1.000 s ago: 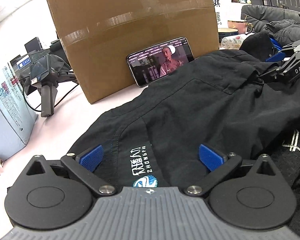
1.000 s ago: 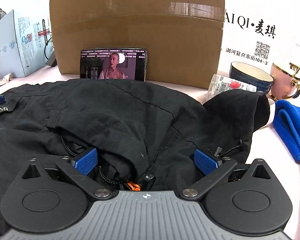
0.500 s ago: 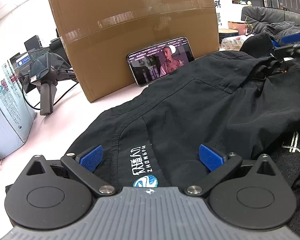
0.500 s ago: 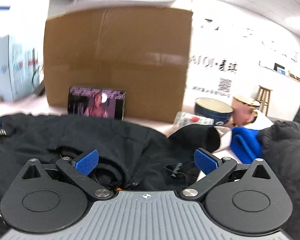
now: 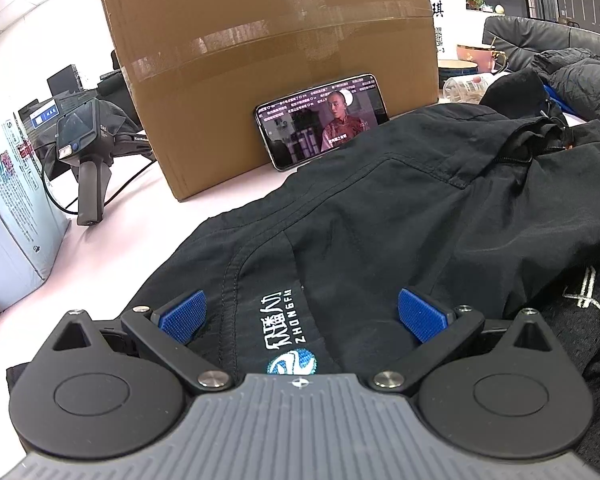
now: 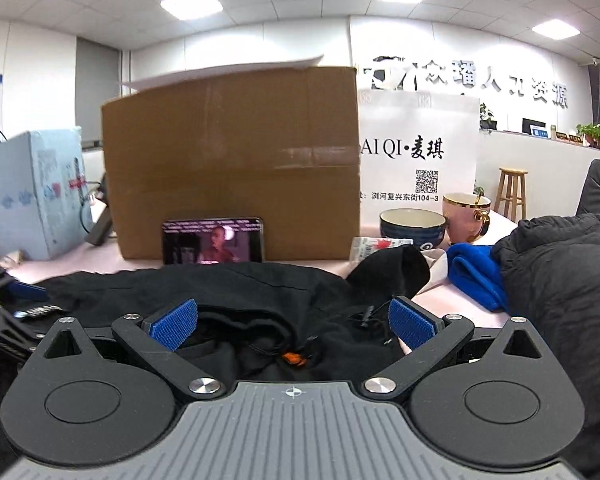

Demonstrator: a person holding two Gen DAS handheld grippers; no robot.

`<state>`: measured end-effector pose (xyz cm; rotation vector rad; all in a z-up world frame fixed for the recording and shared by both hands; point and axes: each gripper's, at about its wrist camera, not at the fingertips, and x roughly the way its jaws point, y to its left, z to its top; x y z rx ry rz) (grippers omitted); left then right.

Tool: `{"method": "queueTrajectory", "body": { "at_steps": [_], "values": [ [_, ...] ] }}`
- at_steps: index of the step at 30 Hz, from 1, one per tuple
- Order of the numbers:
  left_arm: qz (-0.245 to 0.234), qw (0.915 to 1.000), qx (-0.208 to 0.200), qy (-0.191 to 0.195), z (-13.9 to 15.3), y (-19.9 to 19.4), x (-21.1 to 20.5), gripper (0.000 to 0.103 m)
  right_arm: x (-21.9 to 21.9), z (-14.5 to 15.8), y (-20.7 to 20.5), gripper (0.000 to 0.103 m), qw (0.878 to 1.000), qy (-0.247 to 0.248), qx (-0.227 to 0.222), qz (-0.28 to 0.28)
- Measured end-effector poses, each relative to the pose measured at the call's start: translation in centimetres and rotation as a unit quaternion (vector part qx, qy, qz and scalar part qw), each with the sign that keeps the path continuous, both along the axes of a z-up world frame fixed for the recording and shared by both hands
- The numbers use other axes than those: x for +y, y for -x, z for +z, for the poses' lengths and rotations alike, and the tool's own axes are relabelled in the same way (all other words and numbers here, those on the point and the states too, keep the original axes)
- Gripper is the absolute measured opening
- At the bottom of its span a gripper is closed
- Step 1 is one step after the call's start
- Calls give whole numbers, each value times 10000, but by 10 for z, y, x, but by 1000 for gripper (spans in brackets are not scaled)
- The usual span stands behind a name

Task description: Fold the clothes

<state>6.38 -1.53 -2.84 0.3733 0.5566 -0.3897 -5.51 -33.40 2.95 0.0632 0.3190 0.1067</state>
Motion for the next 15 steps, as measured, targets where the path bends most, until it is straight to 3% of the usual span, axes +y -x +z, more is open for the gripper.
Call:
{"method": "queueTrajectory", "body": {
  "at_steps": [15],
  "values": [
    [-9, 10000, -49, -47, 0, 2, 0, 103, 17, 16, 90, 103, 9982, 181, -436, -380]
  ]
}}
